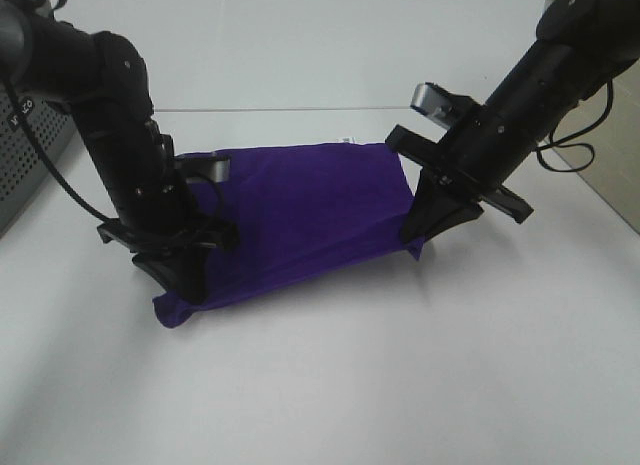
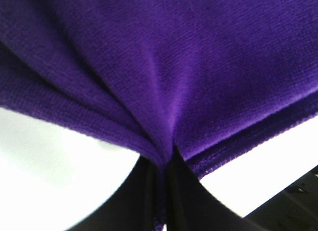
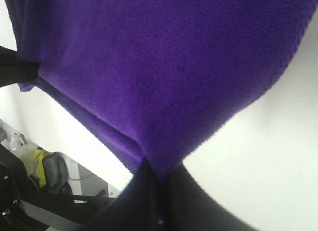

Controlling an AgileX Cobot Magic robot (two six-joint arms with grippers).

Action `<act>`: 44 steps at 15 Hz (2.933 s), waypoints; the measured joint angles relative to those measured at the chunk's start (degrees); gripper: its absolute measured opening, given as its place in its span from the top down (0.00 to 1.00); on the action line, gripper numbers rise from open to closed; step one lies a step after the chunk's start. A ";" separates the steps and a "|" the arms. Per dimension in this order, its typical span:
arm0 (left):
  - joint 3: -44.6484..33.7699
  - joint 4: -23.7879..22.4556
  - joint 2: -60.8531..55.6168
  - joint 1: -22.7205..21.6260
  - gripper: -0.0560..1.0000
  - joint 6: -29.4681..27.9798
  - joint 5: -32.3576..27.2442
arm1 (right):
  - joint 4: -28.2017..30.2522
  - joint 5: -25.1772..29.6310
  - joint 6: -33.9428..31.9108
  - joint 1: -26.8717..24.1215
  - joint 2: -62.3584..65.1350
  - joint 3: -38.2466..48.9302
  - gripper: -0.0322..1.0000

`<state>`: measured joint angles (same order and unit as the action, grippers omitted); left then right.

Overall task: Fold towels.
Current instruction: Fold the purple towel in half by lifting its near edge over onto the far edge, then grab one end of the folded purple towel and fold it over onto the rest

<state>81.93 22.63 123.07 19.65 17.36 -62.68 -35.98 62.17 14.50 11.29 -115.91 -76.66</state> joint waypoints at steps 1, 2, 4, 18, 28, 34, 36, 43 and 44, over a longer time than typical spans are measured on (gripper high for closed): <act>0.00 -0.69 -2.01 -0.06 0.94 -0.11 0.52 | 0.00 -0.40 0.00 0.00 0.86 -0.80 0.95; 0.17 -0.97 -3.67 -0.69 0.94 -0.69 1.26 | 0.06 -1.15 0.00 0.00 0.92 -2.41 0.95; 2.29 -0.92 -4.24 -2.86 0.94 -1.55 2.98 | 0.00 -2.64 0.00 0.00 -0.23 -6.76 0.95; 38.39 -4.47 17.76 -7.10 0.92 0.06 9.11 | 7.22 -7.79 -3.55 -0.11 -28.76 -50.76 0.95; 42.06 -8.19 20.28 -9.97 0.41 -2.29 7.56 | 9.97 -9.40 -4.07 -0.11 -31.91 -51.28 0.56; 45.78 -15.64 20.00 -10.03 0.23 -10.77 -3.78 | 12.78 3.78 -4.47 -0.29 -31.91 -58.04 0.17; 48.64 -11.97 19.94 -10.66 0.23 -9.22 -6.36 | 12.72 6.70 -4.47 -0.29 -31.91 -63.71 0.17; 49.05 -0.69 20.00 -15.36 0.23 -5.50 -6.59 | 13.41 7.51 -5.27 -0.29 -31.46 -64.74 0.17; 49.05 0.69 20.40 -16.10 0.23 -4.98 -6.76 | 13.58 7.51 -6.02 -0.29 -31.46 -64.74 0.17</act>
<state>130.98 23.32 143.47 3.55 12.38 -69.44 -22.40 69.67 8.48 11.00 -147.36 -141.41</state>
